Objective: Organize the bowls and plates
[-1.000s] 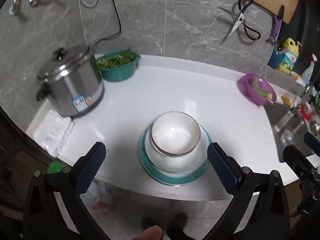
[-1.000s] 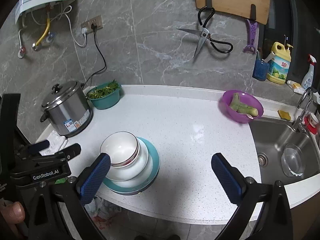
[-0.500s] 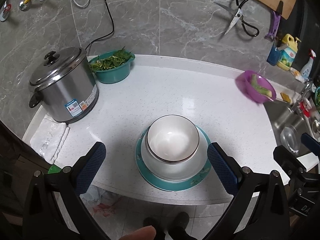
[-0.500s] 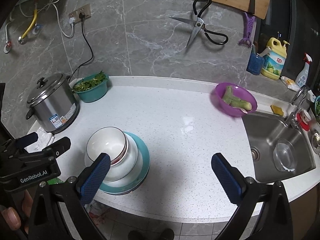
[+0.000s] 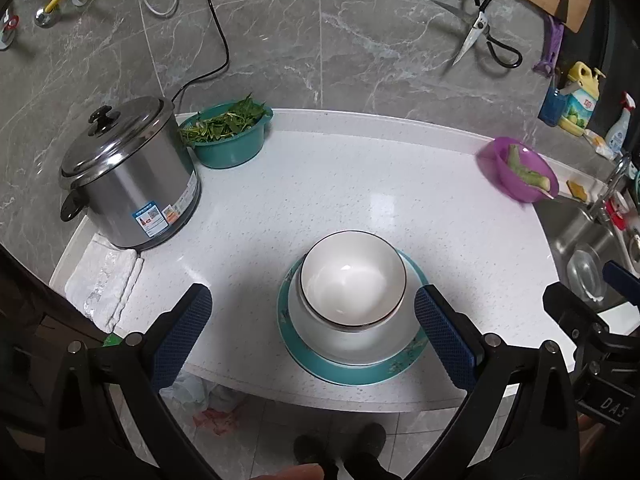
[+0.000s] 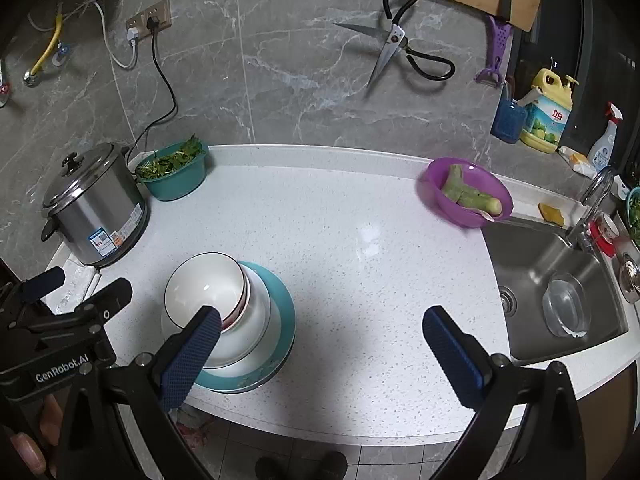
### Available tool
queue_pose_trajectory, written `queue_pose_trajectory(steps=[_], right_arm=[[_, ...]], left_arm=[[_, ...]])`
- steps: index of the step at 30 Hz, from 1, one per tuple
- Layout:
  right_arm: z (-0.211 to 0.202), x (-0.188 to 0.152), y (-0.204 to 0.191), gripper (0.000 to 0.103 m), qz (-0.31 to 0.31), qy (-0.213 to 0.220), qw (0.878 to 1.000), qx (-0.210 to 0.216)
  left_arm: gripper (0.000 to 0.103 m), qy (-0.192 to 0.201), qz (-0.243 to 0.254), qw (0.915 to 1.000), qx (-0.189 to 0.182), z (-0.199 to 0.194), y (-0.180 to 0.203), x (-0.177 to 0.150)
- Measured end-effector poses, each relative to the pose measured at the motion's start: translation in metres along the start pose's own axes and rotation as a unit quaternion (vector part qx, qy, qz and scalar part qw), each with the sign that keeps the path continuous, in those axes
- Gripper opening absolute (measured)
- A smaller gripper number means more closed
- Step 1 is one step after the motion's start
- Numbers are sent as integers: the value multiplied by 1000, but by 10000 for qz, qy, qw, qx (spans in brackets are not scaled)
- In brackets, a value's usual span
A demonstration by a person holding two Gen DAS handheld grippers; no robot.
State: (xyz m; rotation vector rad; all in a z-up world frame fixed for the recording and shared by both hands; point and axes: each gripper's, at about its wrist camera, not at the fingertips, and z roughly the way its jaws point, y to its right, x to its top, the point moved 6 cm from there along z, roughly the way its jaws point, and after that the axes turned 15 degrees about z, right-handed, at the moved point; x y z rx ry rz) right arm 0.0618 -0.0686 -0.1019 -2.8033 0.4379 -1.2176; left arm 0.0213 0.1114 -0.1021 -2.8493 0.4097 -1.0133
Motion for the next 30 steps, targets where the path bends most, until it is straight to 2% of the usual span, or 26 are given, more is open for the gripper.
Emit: queue_pose_trajectory(steps=[30], right_arm=[[7,-3,-5,103,-4,-82,10000,-2]], left_arm=[[103,-11,-44,9999,-133,-2,2,-5]])
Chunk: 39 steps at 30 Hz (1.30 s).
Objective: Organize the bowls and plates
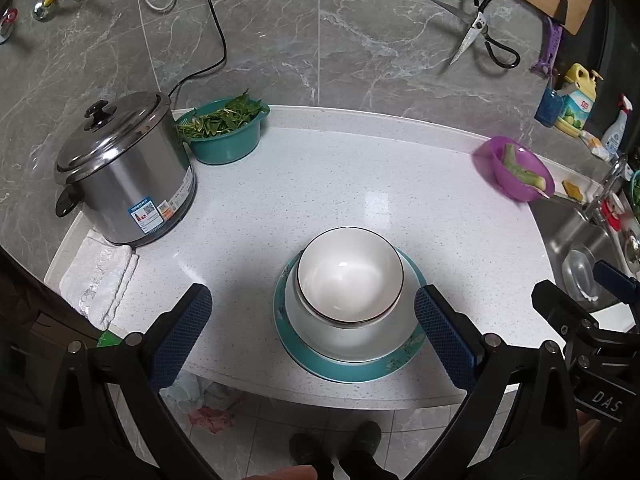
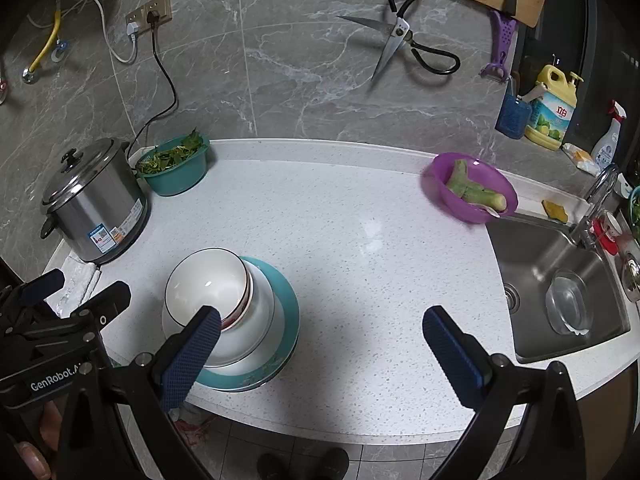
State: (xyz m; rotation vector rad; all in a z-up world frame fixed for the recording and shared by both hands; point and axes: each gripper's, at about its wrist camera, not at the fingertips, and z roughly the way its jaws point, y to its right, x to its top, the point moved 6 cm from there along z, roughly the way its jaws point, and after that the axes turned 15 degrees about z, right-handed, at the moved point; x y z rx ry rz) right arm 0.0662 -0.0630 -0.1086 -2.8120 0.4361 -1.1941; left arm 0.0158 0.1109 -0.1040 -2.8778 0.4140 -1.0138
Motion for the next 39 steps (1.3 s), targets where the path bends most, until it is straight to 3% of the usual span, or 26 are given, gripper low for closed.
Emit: queue_pose_trajectory(steps=[39], right_arm=[[0,-4,-5,103,18,-30,10000,-5]], left_arm=[[103,15,-25,10000,5,-4,5,2]])
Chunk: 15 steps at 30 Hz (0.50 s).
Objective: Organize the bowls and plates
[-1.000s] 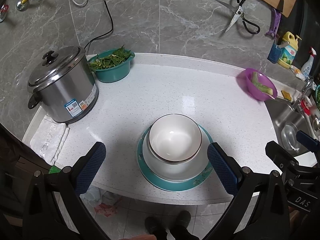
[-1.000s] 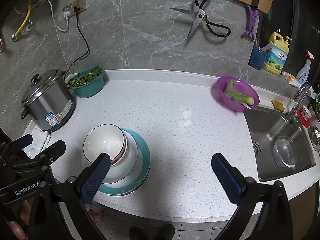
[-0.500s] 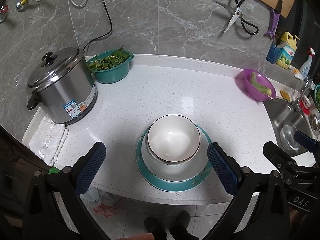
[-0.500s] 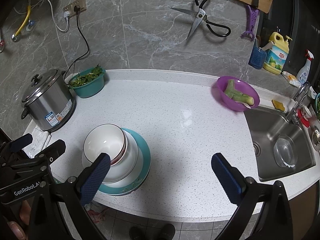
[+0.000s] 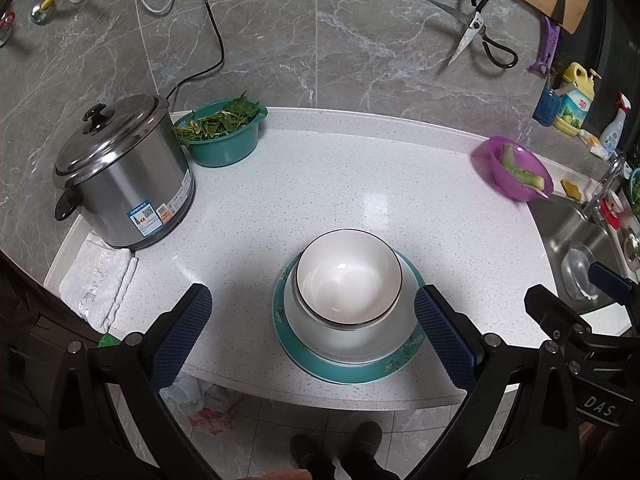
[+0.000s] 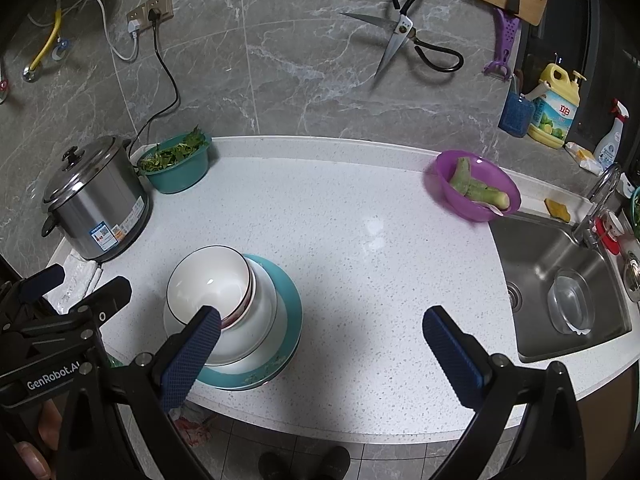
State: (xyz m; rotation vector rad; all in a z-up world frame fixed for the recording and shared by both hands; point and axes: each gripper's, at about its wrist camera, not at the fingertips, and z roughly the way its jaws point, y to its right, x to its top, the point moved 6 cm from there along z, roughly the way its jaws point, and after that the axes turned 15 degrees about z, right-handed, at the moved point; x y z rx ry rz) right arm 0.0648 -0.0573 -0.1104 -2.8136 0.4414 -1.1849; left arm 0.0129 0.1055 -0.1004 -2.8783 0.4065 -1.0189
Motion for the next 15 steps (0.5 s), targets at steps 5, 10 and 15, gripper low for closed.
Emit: queue_pose_trajectory(steps=[5,10,15], right_arm=[[0,0,0,103,4,-3,10000,-4],[0,0,-1,103,0,-2,10000,-4],[0,0,-1,103,-2,-6,10000,-6]], left_arm=[[103,2,0,10000,-10,1,-1,1],[103,-5,6,10000,-12,1,-1,1],[103,1,3,10000,2,2,-1,1]])
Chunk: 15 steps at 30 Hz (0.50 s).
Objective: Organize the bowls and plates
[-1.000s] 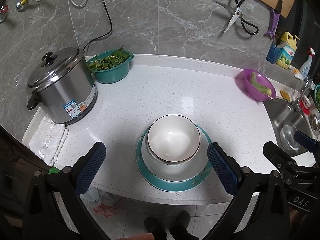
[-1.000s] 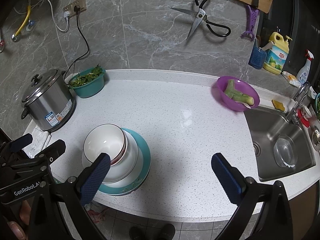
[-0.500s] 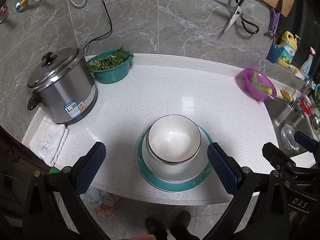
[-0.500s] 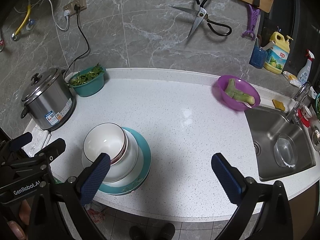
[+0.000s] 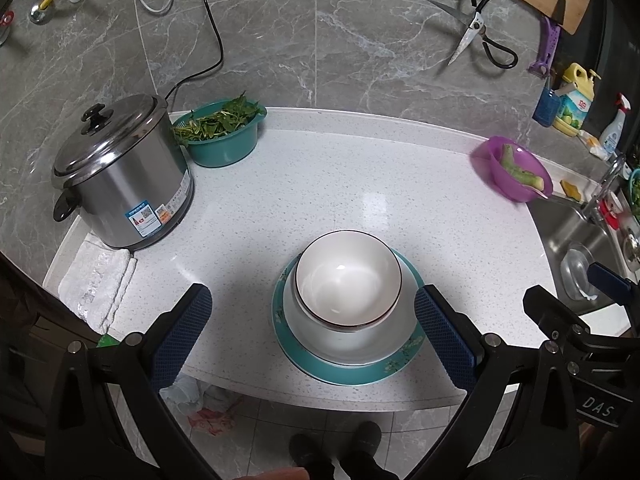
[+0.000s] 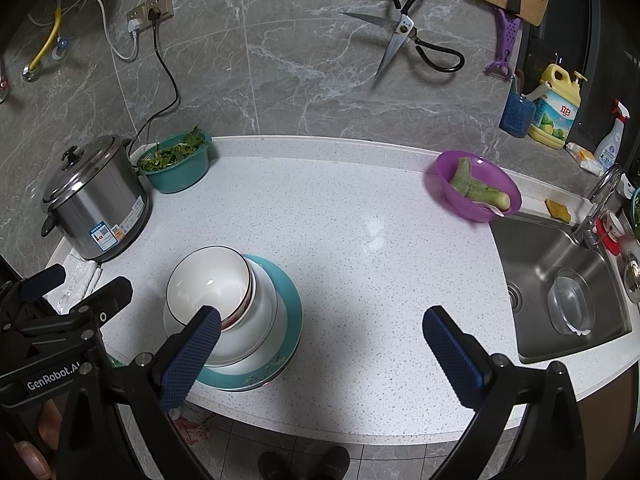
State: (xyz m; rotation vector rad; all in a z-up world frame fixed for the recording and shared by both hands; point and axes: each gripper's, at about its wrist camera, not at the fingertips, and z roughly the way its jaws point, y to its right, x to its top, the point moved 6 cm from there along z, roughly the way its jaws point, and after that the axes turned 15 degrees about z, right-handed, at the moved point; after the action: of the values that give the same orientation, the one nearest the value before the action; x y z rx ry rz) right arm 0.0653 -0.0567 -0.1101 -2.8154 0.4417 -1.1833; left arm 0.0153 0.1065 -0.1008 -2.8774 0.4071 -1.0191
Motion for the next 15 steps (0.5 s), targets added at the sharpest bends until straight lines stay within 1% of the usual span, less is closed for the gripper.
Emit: queue_pose_trajectory(steps=[15], right_arm=[[3,0,0,103,-5,-22,10000,12]], left_arm=[[103,-28,-13,10000,-7,0,0,1]])
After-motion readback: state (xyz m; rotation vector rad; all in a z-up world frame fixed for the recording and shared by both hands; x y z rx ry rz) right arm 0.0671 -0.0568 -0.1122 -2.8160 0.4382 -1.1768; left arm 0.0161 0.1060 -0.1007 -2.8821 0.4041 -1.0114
